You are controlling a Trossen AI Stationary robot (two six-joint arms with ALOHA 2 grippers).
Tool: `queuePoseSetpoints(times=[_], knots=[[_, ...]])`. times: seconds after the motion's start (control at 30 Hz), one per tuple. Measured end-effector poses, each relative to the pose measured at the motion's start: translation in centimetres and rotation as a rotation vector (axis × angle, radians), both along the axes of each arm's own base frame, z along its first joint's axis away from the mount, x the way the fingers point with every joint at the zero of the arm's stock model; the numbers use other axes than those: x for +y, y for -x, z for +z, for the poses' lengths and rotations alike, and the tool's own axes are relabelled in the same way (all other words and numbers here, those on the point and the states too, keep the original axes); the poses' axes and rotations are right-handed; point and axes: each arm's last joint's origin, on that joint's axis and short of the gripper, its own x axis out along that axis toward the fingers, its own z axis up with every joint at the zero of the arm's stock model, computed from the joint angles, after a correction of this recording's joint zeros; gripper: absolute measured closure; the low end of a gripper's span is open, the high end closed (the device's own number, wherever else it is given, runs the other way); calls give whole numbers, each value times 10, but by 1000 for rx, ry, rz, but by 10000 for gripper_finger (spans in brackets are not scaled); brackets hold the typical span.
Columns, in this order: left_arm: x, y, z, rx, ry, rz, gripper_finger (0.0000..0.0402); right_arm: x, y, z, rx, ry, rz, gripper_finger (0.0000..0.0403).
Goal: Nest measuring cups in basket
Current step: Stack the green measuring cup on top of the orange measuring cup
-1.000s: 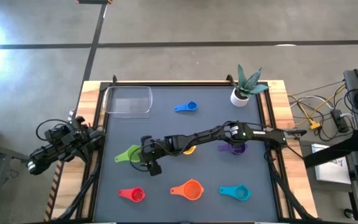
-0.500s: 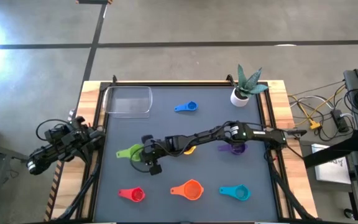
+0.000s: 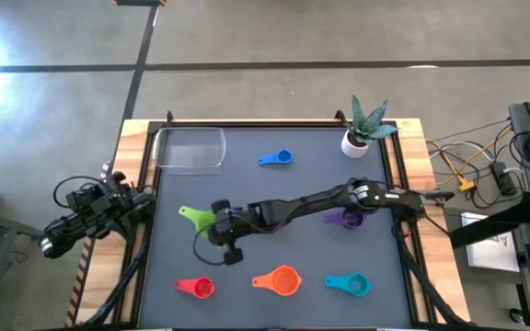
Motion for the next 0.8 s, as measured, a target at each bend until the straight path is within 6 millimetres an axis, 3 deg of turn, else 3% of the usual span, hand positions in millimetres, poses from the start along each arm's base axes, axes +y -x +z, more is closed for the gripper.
queuePoseSetpoints(times=[0.23,0.5,0.67,0.8], knots=[[0,0,0,0,0,0,402,53,47,37,119,36,18,394],[0,0,0,-1,-1,0,402,122,119,38,240,-3,70,395],[0,0,0,-1,-1,0,402,138,165,32,286,2,-17,395],[0,0,0,0,0,0,402,139,189,30,279,-17,-61,395]])
